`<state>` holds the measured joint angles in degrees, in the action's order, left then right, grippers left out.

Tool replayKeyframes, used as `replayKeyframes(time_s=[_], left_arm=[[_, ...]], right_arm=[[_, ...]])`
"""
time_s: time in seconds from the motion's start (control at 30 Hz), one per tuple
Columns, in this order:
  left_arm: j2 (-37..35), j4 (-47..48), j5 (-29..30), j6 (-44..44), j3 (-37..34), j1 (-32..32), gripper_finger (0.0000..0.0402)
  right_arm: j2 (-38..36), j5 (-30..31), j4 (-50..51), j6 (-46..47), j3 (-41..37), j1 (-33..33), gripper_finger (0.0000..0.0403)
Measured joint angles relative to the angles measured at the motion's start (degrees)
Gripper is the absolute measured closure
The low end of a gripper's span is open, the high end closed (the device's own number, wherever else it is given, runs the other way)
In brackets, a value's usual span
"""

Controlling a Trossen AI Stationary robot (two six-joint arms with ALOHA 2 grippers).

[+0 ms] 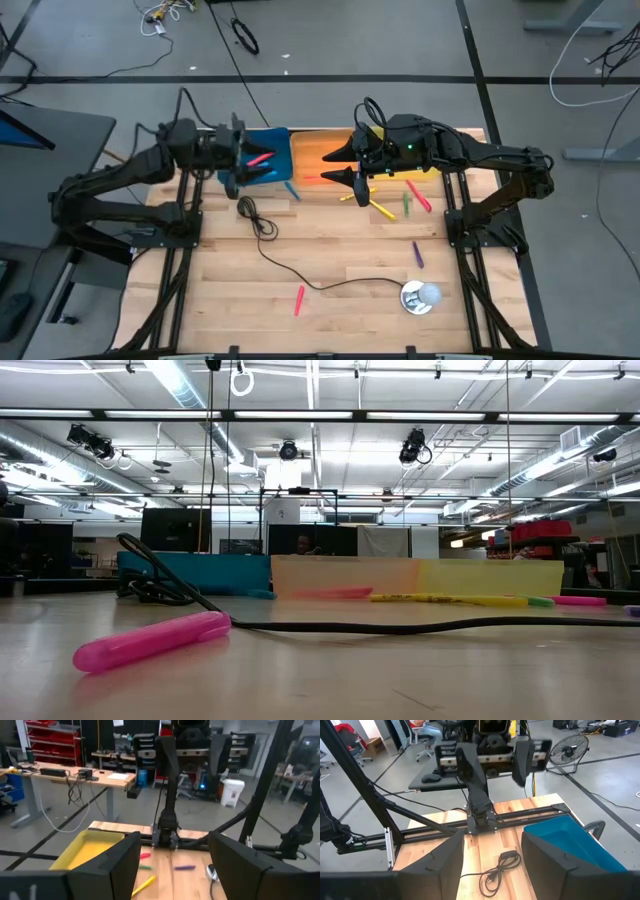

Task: Pick & Place Markers
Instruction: Put the small blue pen into the yellow bin

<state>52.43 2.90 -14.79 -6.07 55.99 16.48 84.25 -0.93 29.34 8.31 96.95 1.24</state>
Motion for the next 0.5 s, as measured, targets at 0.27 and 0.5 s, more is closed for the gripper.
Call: replayKeyframes(time_s=[0.27, 0.5], left_arm=[[0.1, -7.0, 4.2, -2.2, -2.2, -8.1, 0.0164], [0.1, -8.5, 6.1, 0.7, -2.2, -12.8, 0.0164]], right_arm=[[0.0, 0.0, 0.5, 0.0, 0.0, 0.0, 0.0201], [0.0, 0.0, -0.6, 0.2, -0.5, 0.0, 0.0201]])
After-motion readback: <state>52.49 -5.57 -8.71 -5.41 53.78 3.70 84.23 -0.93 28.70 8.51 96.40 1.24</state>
